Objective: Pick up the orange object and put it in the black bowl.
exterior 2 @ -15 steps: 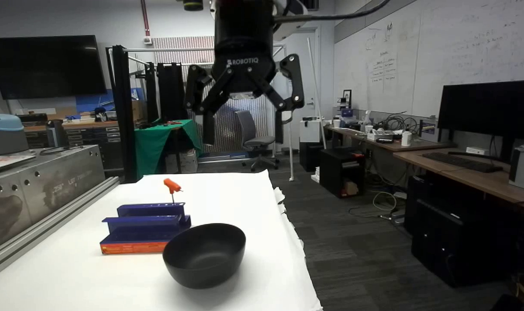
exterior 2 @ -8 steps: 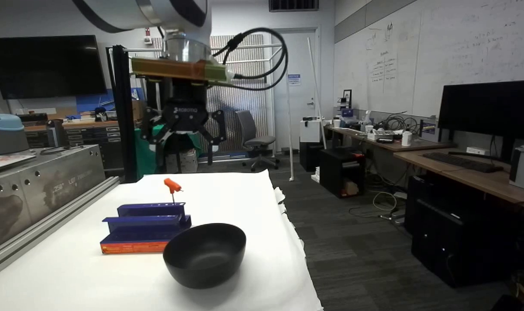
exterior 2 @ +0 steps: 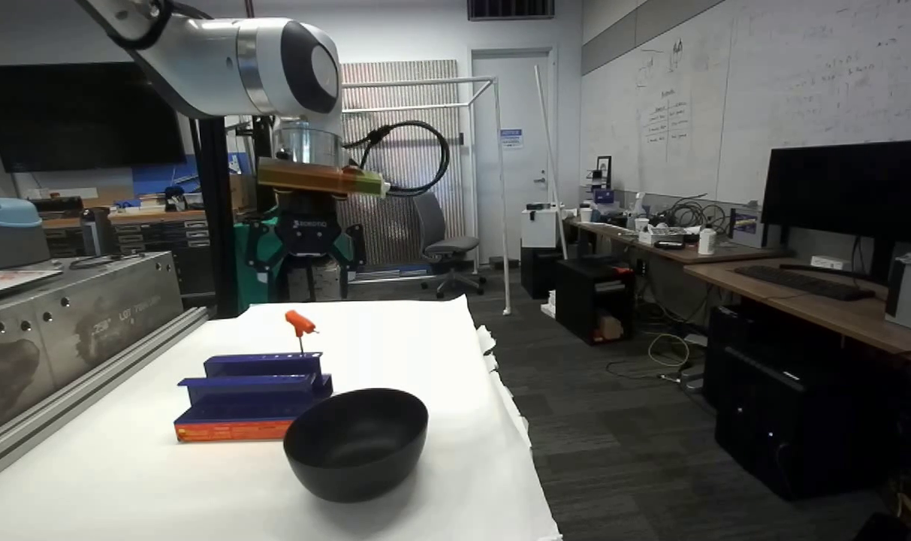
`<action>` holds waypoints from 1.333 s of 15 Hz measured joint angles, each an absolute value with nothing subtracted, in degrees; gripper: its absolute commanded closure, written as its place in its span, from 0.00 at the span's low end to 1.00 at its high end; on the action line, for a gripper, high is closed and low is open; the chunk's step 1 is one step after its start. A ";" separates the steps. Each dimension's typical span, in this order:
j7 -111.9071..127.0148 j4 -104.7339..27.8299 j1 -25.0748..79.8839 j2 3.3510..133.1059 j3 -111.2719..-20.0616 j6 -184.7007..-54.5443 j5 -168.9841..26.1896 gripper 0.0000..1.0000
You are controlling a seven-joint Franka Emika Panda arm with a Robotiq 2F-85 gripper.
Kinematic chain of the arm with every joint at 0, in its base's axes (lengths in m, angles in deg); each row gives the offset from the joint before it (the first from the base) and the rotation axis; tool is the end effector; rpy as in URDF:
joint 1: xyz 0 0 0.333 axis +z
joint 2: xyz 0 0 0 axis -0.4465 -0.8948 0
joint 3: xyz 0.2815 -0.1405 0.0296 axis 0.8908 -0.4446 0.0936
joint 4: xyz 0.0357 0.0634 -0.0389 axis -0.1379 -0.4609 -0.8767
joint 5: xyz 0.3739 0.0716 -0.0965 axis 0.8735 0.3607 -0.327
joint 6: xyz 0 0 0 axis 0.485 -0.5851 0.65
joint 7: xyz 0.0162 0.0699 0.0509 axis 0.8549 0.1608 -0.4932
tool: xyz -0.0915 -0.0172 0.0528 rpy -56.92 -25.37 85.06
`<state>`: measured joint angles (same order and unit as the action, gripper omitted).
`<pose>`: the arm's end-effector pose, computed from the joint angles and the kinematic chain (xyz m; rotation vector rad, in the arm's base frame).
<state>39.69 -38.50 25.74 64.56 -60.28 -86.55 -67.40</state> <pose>0.6378 0.0073 0.4081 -2.9684 -0.7355 0.2792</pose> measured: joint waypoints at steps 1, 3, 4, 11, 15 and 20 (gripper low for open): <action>40.97 -36.73 25.71 62.80 -59.88 -86.50 -67.40 0.00; 43.37 -33.20 25.67 59.23 -59.01 -86.41 -67.40 0.00; 44.53 -31.61 25.64 57.55 -58.54 -86.33 -67.40 0.00; 48.19 -22.66 25.63 48.81 -56.46 -84.19 -67.41 0.34; 49.34 -20.19 25.62 47.05 -56.03 -83.65 -67.41 0.65; 50.00 -18.41 25.62 46.24 -55.78 -83.17 -67.41 0.95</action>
